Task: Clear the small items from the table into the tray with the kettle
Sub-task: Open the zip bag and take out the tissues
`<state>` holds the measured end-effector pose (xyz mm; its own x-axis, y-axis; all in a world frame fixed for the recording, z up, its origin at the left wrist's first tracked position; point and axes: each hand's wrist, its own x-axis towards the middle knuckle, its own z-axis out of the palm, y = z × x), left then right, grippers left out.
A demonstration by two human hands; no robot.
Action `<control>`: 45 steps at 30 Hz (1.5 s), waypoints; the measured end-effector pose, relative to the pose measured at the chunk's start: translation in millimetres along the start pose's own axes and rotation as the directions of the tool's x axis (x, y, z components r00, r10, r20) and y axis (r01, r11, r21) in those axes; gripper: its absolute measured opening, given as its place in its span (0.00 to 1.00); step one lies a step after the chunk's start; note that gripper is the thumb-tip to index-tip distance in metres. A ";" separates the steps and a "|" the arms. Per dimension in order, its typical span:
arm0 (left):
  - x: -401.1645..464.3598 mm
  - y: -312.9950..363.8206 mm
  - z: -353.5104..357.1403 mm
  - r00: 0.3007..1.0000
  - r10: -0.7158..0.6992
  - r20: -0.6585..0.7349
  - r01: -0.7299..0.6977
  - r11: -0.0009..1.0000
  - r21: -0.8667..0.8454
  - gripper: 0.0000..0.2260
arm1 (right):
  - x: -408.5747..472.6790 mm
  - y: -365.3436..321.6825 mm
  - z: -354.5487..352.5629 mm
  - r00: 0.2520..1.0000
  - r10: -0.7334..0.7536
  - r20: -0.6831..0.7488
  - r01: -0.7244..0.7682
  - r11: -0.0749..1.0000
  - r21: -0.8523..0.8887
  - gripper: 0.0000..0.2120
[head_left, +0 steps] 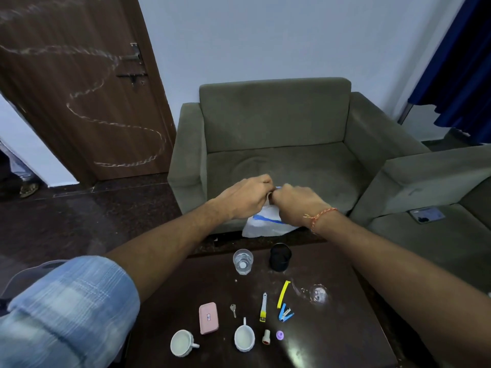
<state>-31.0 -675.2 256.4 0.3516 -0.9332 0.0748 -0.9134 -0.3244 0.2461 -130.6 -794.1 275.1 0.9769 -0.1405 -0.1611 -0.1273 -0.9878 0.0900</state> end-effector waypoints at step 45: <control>-19.6 -96.0 204.1 0.827 -0.495 -0.266 0.381 0.842 -0.382 0.16 | 144.3 90.0 285.6 0.833 0.244 0.496 -0.457 0.808 0.371 0.16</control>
<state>7.9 -657.4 34.0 0.7976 -0.5701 0.1969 -0.5565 -0.5697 0.6047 -50.2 -922.6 -20.7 0.6980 -0.3918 -0.5994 -0.6132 -0.7593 -0.2177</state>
